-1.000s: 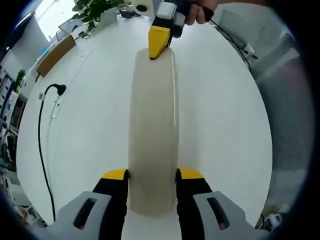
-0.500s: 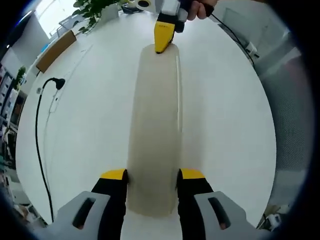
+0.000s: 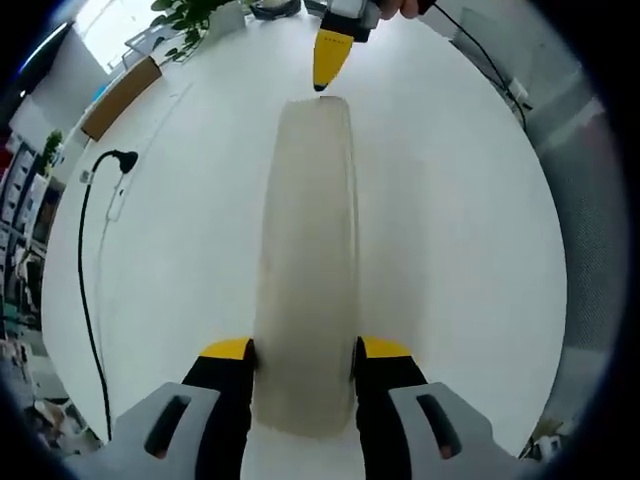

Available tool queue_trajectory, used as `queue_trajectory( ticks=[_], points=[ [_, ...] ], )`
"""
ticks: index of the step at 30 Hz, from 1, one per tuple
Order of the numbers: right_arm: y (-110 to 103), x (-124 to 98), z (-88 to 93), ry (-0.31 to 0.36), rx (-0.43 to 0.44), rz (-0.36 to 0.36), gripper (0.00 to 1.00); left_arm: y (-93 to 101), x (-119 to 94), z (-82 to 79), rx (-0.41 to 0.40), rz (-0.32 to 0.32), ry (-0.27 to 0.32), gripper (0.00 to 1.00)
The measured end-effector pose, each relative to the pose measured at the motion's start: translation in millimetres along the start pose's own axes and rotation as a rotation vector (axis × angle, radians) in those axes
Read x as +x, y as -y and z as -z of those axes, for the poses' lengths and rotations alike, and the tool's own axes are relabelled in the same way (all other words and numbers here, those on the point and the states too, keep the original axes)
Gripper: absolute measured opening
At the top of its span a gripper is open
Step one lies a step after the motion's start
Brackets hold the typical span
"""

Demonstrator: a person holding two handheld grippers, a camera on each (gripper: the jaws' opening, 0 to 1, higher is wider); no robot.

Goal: Arrange the utensils inside the cutlery case until each visible utensil rests in its matching compartment.

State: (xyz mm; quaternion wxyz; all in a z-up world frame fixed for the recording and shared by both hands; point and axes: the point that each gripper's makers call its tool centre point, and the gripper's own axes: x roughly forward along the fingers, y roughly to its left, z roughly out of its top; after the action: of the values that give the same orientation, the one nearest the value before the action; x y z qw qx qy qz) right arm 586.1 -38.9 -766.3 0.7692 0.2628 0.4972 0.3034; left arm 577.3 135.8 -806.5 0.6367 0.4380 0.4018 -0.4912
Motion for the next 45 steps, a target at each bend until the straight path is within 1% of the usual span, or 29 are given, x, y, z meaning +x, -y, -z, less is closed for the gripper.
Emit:
queue_trajectory(
  ticks=[2, 4, 5, 7, 8, 9, 11, 12, 13, 14, 16, 19, 20, 21, 23, 26, 27, 29, 32, 33, 34, 35, 36, 37, 39, 41, 42, 44, 45],
  points=[
    [5.7, -2.8, 3.0, 0.014, 0.014, 0.013, 0.14, -0.6, -0.6, -1.1, 0.033, -0.013, 0.005, 0.41],
    [12.8, -2.4, 6.7, 0.026, 0.055, 0.028, 0.18, -1.3, -0.8, -0.9, 0.037, -0.019, 0.000, 0.41],
    [13.8, -0.6, 8.3, 0.040, 0.119, 0.018, 0.18, -2.1, -0.9, -0.9, 0.035, -0.023, -0.003, 0.41],
    [12.7, 4.8, 9.4, 0.059, 0.197, -0.028, 0.17, -3.5, -2.0, -1.5, 0.051, -0.041, -0.016, 0.41],
    [14.1, 7.4, 9.2, 0.070, 0.191, -0.030, 0.18, -4.2, -2.7, -1.9, 0.069, -0.047, -0.019, 0.40],
    [13.2, 10.3, 13.7, 0.066, 0.182, -0.030, 0.19, -3.3, -3.1, -2.4, 0.069, -0.047, -0.018, 0.40],
    [12.5, 15.1, 15.2, 0.058, 0.182, -0.035, 0.19, -3.6, -4.1, -2.7, 0.064, -0.048, -0.019, 0.40],
    [11.6, 19.4, 17.9, 0.056, 0.167, -0.035, 0.17, -4.1, -6.4, -3.7, 0.050, -0.058, -0.015, 0.40],
    [14.5, 20.5, 17.9, 0.066, 0.157, -0.018, 0.16, -3.9, -7.7, -5.3, 0.046, -0.065, 0.001, 0.40],
    [17.5, 21.2, 17.8, 0.077, 0.111, -0.010, 0.17, -2.9, -7.3, -4.2, 0.051, -0.064, -0.002, 0.39],
    [15.5, 21.4, 17.6, 0.098, 0.142, -0.029, 0.16, -4.8, -5.8, -0.1, 0.081, -0.080, -0.022, 0.39],
    [11.6, 19.6, 18.5, 0.149, 0.137, -0.048, 0.14, -5.8, -5.5, -0.3, 0.052, -0.091, -0.014, 0.39],
    [10.0, 17.9, 19.3, 0.155, 0.175, -0.070, 0.13, -6.3, -5.9, -0.8, 0.041, -0.091, -0.010, 0.40],
    [9.6, 15.7, 19.3, 0.159, 0.190, -0.087, 0.11, -6.4, -6.3, -0.8, 0.040, -0.088, -0.010, 0.40],
    [7.4, 11.5, 19.6, 0.166, 0.241, -0.125, 0.07, -6.1, -5.5, -0.5, 0.068, -0.075, -0.011, 0.41],
    [1.6, 8.9, 27.9, 0.159, 0.241, -0.126, 0.07, -11.2, -1.4, 1.4, 0.061, -0.078, -0.019, 0.46],
    [0.2, 8.5, 28.6, 0.164, 0.237, -0.126, 0.07, -9.7, 1.3, 1.2, 0.036, -0.062, -0.015, 0.47],
    [-1.8, 8.8, 29.8, 0.167, 0.237, -0.129, 0.07, -9.1, 1.1, -1.5, 0.019, -0.054, -0.003, 0.41],
    [-3.9, 7.9, 30.3, 0.170, 0.249, -0.138, 0.07, -6.6, 0.4, -0.9, 0.029, -0.046, -0.014, 0.41],
    [-6.7, 8.0, 31.2, 0.174, 0.210, -0.142, 0.08, -6.0, 0.2, -0.4, 0.037, -0.041, -0.018, 0.41],
    [-7.7, 8.6, 33.3, 0.159, 0.169, -0.144, 0.08, -5.5, -0.6, 0.3, 0.047, -0.037, -0.022, 0.41],
    [-8.3, 9.9, 34.0, 0.150, 0.085, -0.133, 0.09, -4.8, -0.9, 0.3, 0.050, -0.035, -0.021, 0.41],
    [-8.5, 11.2, 33.5, 0.150, 0.036, -0.123, 0.10, -4.2, -1.8, 0.3, 0.050, -0.032, -0.021, 0.41],
    [-9.5, 12.8, 35.3, 0.132, 0.014, -0.111, 0.12, -3.7, -2.3, 0.0, 0.057, -0.033, -0.021, 0.41],
    [-12.2, 15.9, 36.1, 0.120, 0.020, -0.108, 0.11, -2.7, -3.1, -0.9, 0.067, -0.033, -0.024, 0.41],
    [-8.9, 16.1, 32.4, 0.139, 0.034, -0.093, 0.11, -1.7, -3.8, -0.7, 0.062, -0.029, -0.025, 0.40],
    [-8.4, 16.1, 31.6, 0.147, 0.036, -0.093, 0.08, -1.6, -4.6, -1.6, 0.070, -0.029, -0.020, 0.40],
    [-5.2, 18.3, 34.3, 0.139, 0.050, -0.090, 0.07, -3.1, -2.8, 1.9, 0.086, -0.034, -0.037, 0.41],
    [-4.1, 18.8, 35.7, 0.136, 0.059, -0.092, 0.07, -3.3, -2.9, 1.8, 0.095, -0.038, -0.028, 0.41]
  ],
)
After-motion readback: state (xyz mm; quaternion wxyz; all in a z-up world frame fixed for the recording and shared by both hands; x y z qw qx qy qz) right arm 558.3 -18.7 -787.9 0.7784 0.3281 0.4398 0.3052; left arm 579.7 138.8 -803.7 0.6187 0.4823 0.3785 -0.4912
